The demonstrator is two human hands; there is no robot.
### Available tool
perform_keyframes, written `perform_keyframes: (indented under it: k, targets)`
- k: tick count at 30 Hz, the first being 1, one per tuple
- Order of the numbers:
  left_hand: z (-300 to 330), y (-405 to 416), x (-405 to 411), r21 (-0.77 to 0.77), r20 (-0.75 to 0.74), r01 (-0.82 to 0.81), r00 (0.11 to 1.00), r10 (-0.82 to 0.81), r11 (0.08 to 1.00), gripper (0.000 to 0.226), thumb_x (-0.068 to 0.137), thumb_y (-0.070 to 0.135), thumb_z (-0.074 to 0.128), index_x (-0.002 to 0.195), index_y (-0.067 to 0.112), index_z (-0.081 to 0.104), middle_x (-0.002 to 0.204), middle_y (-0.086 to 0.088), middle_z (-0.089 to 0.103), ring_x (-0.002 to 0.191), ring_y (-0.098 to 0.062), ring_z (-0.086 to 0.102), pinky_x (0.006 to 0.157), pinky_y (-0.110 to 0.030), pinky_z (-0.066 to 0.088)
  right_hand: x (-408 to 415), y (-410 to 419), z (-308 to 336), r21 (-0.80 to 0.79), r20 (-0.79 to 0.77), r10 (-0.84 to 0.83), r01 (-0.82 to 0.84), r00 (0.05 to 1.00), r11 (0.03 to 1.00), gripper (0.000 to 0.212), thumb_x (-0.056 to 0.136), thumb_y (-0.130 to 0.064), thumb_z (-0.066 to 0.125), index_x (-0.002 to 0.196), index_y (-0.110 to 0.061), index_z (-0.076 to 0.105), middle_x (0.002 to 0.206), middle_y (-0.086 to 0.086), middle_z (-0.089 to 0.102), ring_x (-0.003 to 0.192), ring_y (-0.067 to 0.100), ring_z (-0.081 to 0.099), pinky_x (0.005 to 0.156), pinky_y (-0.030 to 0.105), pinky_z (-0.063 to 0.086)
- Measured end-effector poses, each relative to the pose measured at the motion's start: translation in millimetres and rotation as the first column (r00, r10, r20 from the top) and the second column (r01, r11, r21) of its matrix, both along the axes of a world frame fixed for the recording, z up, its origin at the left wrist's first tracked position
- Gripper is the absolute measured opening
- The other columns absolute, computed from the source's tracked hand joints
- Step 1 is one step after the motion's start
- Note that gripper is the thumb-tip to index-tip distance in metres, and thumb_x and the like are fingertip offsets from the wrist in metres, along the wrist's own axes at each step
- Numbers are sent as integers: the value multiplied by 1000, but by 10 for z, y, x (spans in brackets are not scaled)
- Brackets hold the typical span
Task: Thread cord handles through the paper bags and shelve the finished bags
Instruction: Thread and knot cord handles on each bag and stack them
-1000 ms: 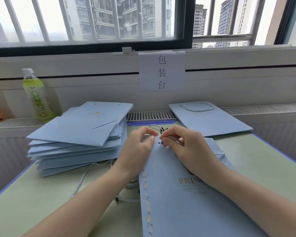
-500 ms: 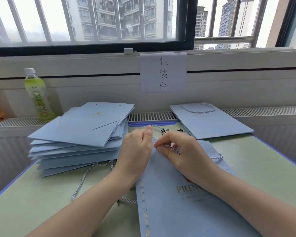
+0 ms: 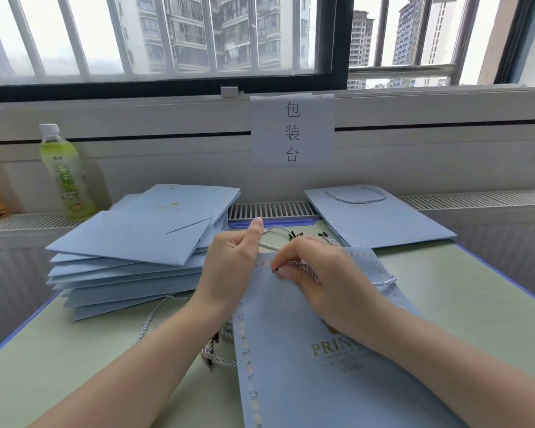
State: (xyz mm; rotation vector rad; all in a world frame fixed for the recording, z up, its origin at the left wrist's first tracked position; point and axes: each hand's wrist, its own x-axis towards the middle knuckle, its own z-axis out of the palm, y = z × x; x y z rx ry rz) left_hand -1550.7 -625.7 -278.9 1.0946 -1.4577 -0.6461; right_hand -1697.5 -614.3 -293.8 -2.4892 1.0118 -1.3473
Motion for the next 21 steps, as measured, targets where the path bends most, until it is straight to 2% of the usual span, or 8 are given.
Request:
perform_keyframes:
  k: [6, 9, 13, 18, 21]
  targets:
    - [42, 1, 24, 14, 39, 18, 999, -18, 1000, 56, 97, 34, 47, 51, 13, 23, 48, 0, 17, 46, -16, 14, 41, -19, 17, 20, 13, 11, -128, -24, -23, 20, 999, 992, 11, 82, -3, 57, 86, -10, 64, 78, -17, 52, 77, 1, 47, 71, 9, 39]
    - [75, 20, 16, 7, 40, 18, 999, -18, 1000, 56, 98, 32, 46, 50, 16, 20, 47, 2, 16, 45, -15, 12, 38, -15, 19, 46, 20, 1, -240, -70, -51, 33, 996, 970, 10, 84, 2, 56, 85, -7, 62, 77, -9, 55, 77, 9, 46, 70, 12, 37]
    - [115, 50, 11, 10, 32, 27, 999, -27, 1000, 54, 99, 29, 45, 52, 15, 21, 49, 2, 15, 45, -16, 11, 38, -4, 26, 26, 24, 8, -352, -124, -90, 41, 988, 935, 11, 86, 5, 56, 85, -5, 61, 78, 0, 57, 74, 17, 44, 67, 27, 42]
    - [127, 36, 39, 70, 65, 38, 997, -43, 997, 55, 98, 34, 45, 52, 17, 20, 48, 1, 16, 46, -15, 13, 42, -21, 16, 37, 31, 21, -392, -216, -129, 35, 968, 919, 9, 86, 2, 56, 85, -6, 60, 84, 3, 54, 73, 24, 46, 64, 36, 44]
    - [133, 22, 46, 118, 41, 33, 998, -38, 993, 53, 98, 34, 45, 53, 17, 22, 50, 0, 16, 48, -17, 13, 46, -27, 13, 30, 23, 15, -318, -179, -57, -3, 982, 948, 9, 88, 3, 52, 86, -4, 59, 85, 4, 54, 76, 20, 48, 69, 28, 42]
